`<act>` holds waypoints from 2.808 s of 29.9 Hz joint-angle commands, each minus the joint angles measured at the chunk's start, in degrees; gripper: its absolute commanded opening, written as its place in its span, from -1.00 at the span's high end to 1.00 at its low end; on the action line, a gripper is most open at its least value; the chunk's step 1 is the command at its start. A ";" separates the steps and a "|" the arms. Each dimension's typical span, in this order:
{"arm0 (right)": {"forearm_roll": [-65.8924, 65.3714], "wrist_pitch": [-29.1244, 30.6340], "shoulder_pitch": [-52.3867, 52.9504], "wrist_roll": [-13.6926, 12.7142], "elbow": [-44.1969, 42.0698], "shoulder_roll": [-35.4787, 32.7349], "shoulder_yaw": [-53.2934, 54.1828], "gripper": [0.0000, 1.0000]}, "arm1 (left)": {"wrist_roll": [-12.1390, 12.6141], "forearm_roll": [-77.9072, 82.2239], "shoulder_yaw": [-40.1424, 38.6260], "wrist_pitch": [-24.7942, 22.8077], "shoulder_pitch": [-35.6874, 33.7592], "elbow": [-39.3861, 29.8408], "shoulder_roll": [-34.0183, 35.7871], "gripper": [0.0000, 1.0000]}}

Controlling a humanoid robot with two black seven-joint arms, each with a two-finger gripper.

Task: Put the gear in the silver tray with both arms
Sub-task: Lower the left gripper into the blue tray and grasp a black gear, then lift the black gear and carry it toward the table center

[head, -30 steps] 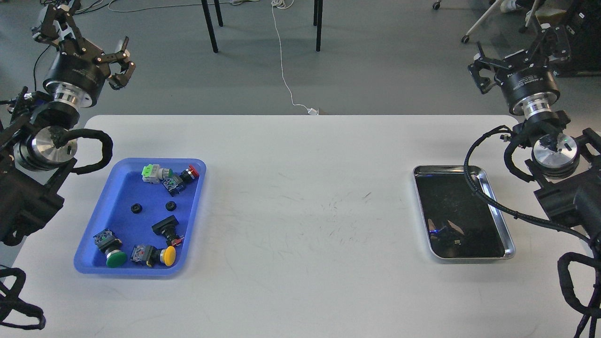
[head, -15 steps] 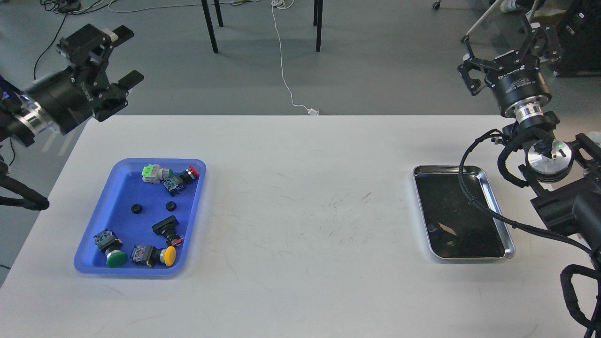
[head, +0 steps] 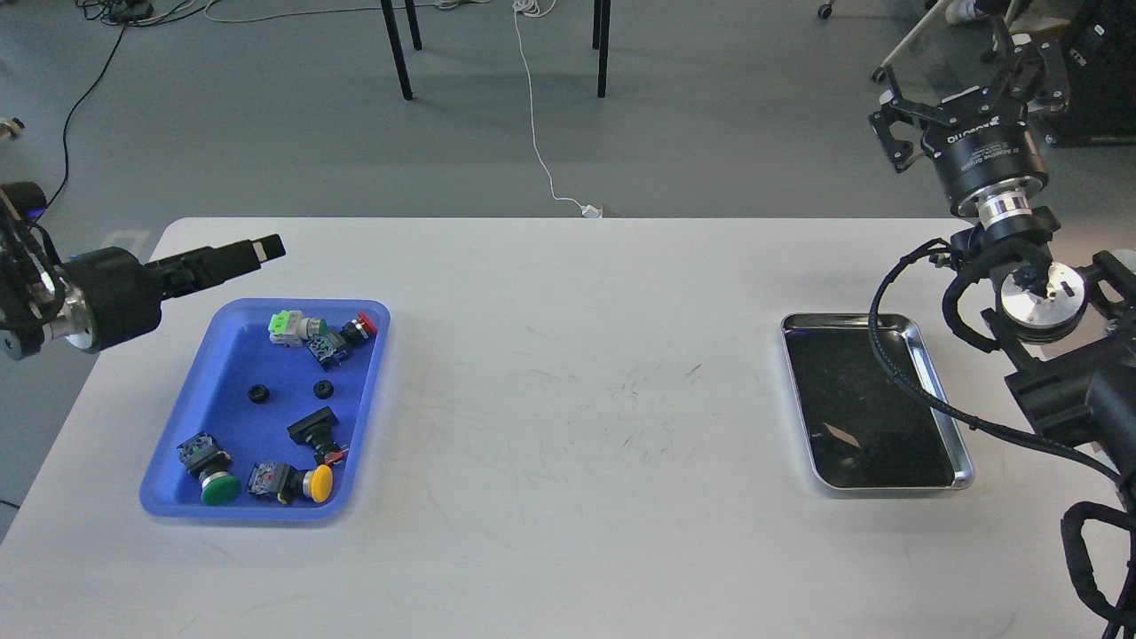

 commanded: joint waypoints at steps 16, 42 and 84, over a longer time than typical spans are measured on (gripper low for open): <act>0.00 -0.01 -0.03 -0.01 0.06 -0.46 0.09 -0.99 | 0.44 20.73 11.84 8.31 0.57 12.67 -7.55 -0.45; 0.00 -0.01 -0.20 2.27 -0.20 -0.46 1.67 -0.99 | 0.00 20.73 12.55 8.92 2.68 20.06 -12.83 0.53; 0.00 -0.23 -0.47 2.18 2.96 -0.55 0.79 -0.99 | 9.14 28.36 19.92 -1.54 -23.77 6.51 -46.47 0.74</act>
